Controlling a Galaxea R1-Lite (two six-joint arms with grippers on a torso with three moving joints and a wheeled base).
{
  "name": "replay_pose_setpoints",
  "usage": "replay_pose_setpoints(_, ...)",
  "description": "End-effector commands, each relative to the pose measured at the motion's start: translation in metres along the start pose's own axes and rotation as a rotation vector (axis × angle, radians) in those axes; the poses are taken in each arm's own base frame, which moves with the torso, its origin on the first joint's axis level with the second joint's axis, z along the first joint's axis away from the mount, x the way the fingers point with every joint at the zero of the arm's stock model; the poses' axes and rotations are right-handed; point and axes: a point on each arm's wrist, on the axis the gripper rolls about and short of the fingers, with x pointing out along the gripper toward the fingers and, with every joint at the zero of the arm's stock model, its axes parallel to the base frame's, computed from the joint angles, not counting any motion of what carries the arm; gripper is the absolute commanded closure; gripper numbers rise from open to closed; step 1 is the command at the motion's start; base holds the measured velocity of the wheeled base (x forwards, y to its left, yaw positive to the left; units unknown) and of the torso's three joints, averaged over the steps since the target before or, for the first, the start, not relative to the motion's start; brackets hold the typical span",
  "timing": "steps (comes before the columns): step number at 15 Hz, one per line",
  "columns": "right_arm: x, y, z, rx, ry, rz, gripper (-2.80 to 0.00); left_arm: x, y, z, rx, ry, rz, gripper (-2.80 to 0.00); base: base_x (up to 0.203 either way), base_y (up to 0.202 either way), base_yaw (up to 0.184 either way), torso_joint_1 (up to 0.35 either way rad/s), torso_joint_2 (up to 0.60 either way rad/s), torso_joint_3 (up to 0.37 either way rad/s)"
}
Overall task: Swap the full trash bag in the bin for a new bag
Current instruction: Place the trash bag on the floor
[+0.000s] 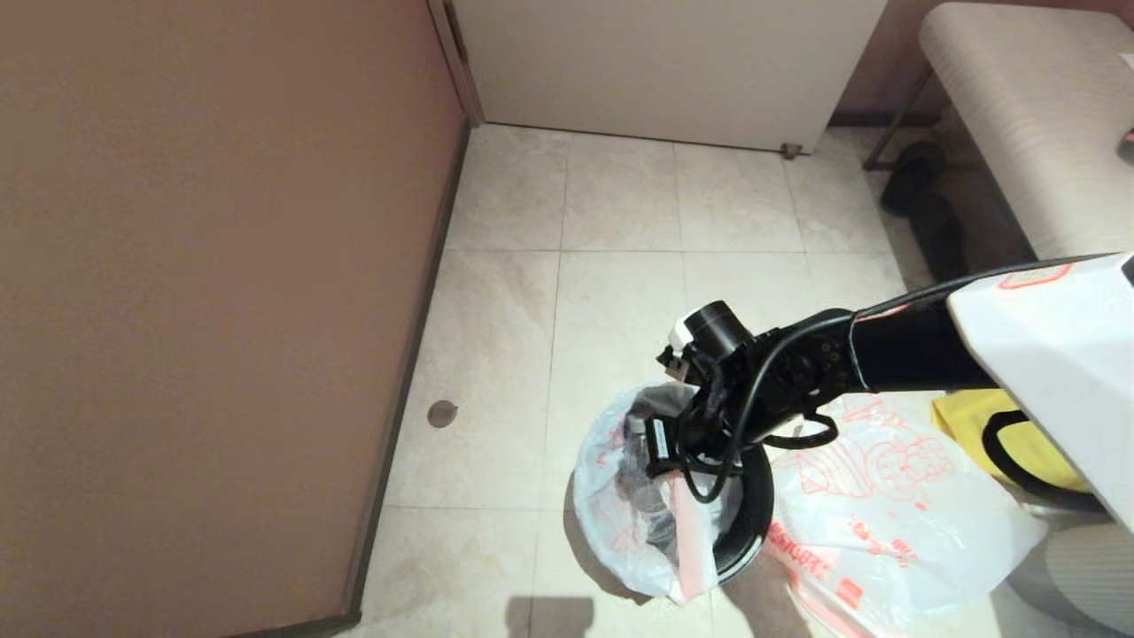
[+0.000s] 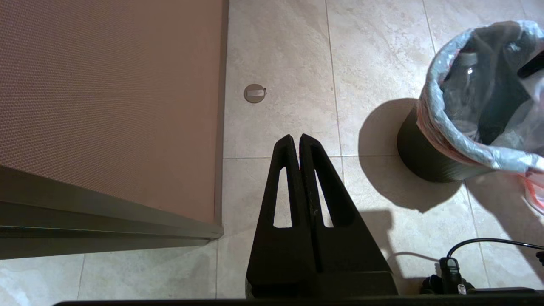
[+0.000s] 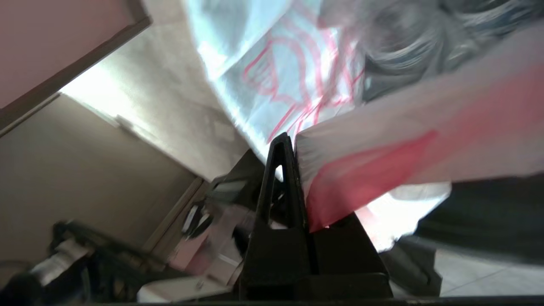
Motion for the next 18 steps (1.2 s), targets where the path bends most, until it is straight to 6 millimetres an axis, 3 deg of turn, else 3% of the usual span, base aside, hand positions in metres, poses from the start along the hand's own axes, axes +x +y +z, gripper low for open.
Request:
replay_pose_setpoints(1,0.026,-0.013,-0.003,0.020,0.035,-0.042,0.00,0.000,0.000,0.000,0.001,0.002,0.000,0.00,0.000,0.000,0.000,0.000,0.00,0.000)
replay_pose_setpoints(4,0.031,0.000,0.019,-0.004,-0.046,-0.008,0.00,0.000,0.000,0.000,0.000,0.002,0.000,0.00,0.000,0.000,0.000,0.000,0.00,0.000)
replay_pose_setpoints(6,0.024,0.027,0.030,-0.049,-0.099,0.044,0.00,0.000,0.000,0.000,0.001,0.002,0.000,0.00,0.000,0.000,0.000,0.000,0.00,0.000)
replay_pose_setpoints(9,0.029,0.075,0.007,-0.186,-0.083,0.111,0.00,0.000,0.000,0.000,0.002,0.002,0.000,0.00,0.000,0.000,0.000,0.000,0.00,0.000)
replay_pose_setpoints(11,0.031,0.082,-0.002,-0.235,-0.054,0.104,0.00,0.000,0.000,0.000,0.002,0.002,0.000,0.00,0.000,0.000,0.000,0.000,0.00,0.000)
replay_pose_setpoints(13,0.002,0.093,0.002,-0.250,-0.106,0.140,0.00,0.000,0.000,0.000,0.000,0.002,0.000,0.00,0.000,0.000,0.000,0.000,0.00,0.000)
replay_pose_setpoints(15,-0.040,0.105,0.010,-0.289,-0.214,0.201,0.00,0.000,0.000,0.000,0.001,0.002,0.000,0.00,0.000,0.000,0.000,0.000,0.00,0.000)
replay_pose_setpoints(16,-0.060,0.103,0.020,-0.304,-0.293,0.235,0.00,0.000,0.000,0.000,0.000,0.002,0.000,0.00,0.000,0.000,0.000,0.000,0.00,0.000)
replay_pose_setpoints(18,-0.079,0.091,0.035,-0.304,-0.346,0.288,0.00,0.000,0.000,0.000,0.000,0.002,-0.001,0.00,0.000,0.000,0.000,0.000,0.00,0.000)
